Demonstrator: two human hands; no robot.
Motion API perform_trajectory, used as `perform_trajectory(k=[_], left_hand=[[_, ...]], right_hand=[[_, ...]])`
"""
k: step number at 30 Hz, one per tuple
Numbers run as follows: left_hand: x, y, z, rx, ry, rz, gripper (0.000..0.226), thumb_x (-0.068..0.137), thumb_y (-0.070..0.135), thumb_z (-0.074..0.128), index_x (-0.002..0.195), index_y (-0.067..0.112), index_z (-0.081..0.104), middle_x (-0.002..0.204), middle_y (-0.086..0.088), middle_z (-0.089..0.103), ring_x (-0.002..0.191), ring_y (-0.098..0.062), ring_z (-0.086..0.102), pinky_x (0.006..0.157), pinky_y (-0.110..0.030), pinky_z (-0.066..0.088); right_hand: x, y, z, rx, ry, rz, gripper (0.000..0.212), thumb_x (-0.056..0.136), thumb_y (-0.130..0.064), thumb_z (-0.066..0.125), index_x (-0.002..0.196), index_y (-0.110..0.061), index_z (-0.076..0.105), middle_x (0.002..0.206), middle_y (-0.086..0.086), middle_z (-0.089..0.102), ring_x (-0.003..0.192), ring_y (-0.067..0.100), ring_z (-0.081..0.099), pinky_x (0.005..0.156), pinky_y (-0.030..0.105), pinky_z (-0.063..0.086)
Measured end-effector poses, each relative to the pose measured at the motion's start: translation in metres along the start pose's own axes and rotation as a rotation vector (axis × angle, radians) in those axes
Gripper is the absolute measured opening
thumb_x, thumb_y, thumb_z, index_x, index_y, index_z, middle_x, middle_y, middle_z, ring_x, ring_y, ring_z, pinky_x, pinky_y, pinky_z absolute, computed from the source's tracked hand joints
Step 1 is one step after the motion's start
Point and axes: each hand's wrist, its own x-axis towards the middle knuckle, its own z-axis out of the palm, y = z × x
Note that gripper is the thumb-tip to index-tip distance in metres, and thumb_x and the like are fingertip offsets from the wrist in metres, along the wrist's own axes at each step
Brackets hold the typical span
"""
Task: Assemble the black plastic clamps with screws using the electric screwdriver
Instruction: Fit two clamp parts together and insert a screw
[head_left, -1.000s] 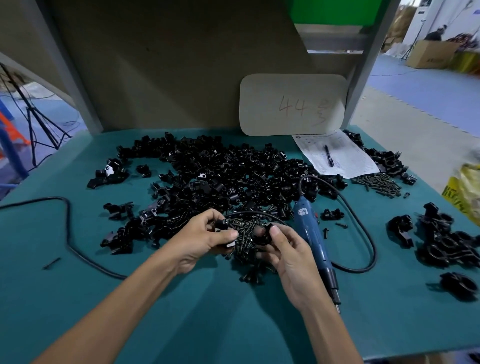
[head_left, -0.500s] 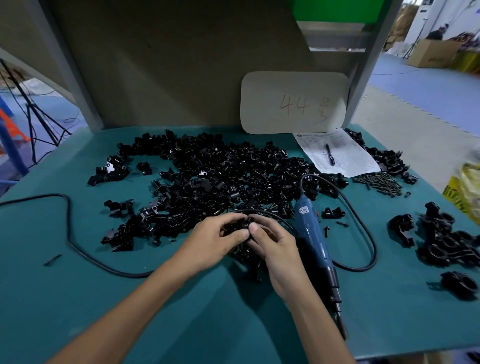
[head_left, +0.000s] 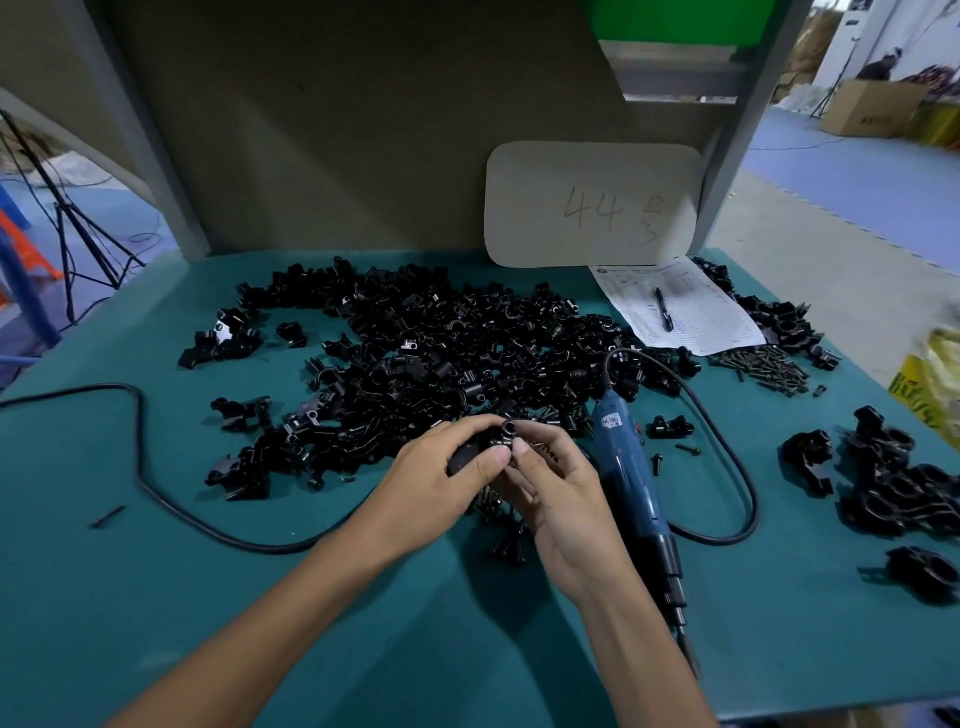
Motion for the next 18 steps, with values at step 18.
perform_trajectory(k=[18], left_hand=[[-0.0013, -0.0007, -0.0001, 0.049, -0.123, 0.02, 0.067, 0.089, 0.076, 0.042, 0.145, 0.039, 0.046, 0.134, 0.017, 0.058, 0.126, -0.001, 0.053, 0.106, -0.038, 0.046]], right_hand=[[-0.0055, -0.005, 0.0007, 0.0, -0.01, 0.01, 0.011, 0.091, -0.017, 0.07, 0.099, -0.01, 0.067, 0.092, 0.016, 0.068, 0.084, 0.02, 0.072, 0.078, 0.028, 0.059]])
